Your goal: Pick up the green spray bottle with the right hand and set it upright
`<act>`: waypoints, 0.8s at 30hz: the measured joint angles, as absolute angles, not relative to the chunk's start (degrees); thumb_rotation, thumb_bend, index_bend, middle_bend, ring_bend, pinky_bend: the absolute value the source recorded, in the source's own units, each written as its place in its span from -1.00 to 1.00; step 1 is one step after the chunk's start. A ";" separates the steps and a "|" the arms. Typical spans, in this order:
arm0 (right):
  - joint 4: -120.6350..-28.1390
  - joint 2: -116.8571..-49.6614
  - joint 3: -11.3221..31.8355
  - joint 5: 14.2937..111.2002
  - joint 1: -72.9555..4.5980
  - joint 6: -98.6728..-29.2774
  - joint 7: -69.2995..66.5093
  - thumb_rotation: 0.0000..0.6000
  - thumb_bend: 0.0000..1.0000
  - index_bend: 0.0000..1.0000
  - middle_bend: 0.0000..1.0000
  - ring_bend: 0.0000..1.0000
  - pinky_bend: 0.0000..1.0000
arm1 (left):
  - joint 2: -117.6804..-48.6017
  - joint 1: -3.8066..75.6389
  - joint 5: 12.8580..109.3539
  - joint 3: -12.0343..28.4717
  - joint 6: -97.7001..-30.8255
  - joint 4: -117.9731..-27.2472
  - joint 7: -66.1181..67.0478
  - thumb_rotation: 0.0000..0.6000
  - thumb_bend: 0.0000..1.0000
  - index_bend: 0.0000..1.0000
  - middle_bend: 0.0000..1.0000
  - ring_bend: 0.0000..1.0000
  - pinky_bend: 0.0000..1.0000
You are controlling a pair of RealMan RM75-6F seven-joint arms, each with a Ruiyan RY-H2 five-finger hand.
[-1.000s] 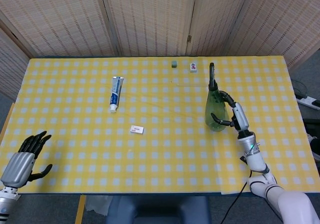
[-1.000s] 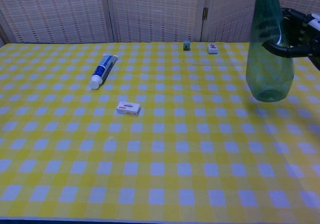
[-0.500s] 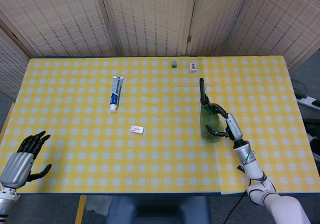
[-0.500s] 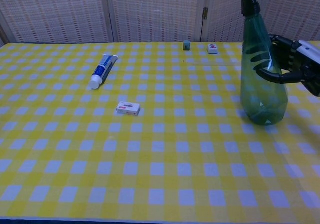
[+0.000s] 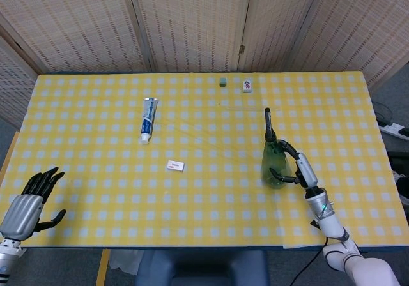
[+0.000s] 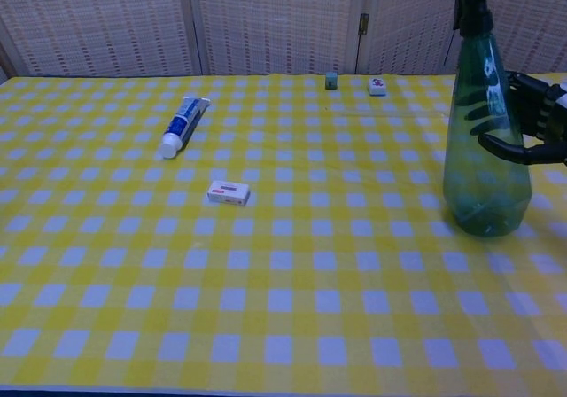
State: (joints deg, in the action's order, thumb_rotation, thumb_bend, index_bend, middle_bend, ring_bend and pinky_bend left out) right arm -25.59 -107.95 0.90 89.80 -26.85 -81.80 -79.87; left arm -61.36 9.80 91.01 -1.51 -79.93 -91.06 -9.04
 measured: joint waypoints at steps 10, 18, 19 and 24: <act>-25.48 -106.72 -1.41 91.33 -23.25 -83.01 -79.48 1.00 -0.22 -1.00 -0.67 -0.51 -0.90 | -61.35 9.72 90.98 -1.56 -80.03 -91.42 -8.43 1.00 -0.25 -1.00 -0.96 -0.91 -1.00; -27.47 -104.54 -1.73 92.05 -20.25 -88.29 -79.36 1.00 -0.22 -1.00 -0.74 -0.57 -1.00 | -61.37 9.80 91.21 -1.65 -79.93 -91.40 -8.23 1.00 -0.25 -1.00 -0.96 -0.91 -1.00; -28.01 -104.10 -1.75 92.10 -19.86 -88.85 -79.22 1.00 -0.22 -1.00 -0.75 -0.57 -1.00 | -61.37 9.79 91.29 -1.68 -79.97 -91.45 -8.15 1.00 -0.25 -1.00 -0.96 -0.91 -1.00; -31.37 -101.33 -1.67 92.19 -17.87 -91.64 -78.08 1.00 -0.22 -1.00 -0.78 -0.59 -1.00 | -61.40 9.72 91.52 -1.73 -80.23 -91.63 -7.75 1.00 -0.25 -1.00 -0.96 -0.91 -1.00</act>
